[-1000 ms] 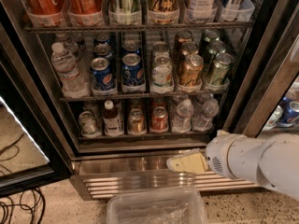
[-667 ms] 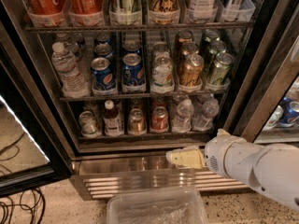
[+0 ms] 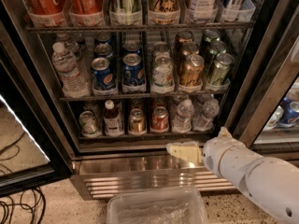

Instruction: Pick water bottle from bottom shelf of fridge

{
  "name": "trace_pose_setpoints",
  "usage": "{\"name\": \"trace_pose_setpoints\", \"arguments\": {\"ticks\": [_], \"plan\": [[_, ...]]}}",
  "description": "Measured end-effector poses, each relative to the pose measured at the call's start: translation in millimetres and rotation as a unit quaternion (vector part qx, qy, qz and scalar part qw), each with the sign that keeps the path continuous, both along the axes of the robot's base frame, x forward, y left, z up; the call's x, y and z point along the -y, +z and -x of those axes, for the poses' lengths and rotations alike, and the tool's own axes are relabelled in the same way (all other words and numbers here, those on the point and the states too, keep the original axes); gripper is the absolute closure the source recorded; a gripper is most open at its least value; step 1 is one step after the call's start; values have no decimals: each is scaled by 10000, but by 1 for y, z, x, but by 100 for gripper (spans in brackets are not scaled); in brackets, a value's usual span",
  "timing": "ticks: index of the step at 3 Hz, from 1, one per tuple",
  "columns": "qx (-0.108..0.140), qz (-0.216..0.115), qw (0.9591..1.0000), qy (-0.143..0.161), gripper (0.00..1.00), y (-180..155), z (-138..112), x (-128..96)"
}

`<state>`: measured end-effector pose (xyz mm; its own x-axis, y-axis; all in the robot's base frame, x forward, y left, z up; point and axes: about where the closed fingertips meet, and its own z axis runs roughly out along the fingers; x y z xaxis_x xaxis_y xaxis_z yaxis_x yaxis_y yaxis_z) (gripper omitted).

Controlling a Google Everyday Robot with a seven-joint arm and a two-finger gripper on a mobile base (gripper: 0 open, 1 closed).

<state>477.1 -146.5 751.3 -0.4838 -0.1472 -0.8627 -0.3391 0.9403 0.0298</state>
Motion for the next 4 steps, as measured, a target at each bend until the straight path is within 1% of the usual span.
{"name": "trace_pose_setpoints", "arguments": {"ticks": [1, 2, 3, 4], "plan": [[-1, 1, 10000, 0, 0, 0, 0, 0], [-25, -104, 9999, -120, 0, -9, -4, 4], [139, -325, 9984, -434, 0, -29, -16, 20], [395, -727, 9934, -792, 0, -82, -44, 34]]}}
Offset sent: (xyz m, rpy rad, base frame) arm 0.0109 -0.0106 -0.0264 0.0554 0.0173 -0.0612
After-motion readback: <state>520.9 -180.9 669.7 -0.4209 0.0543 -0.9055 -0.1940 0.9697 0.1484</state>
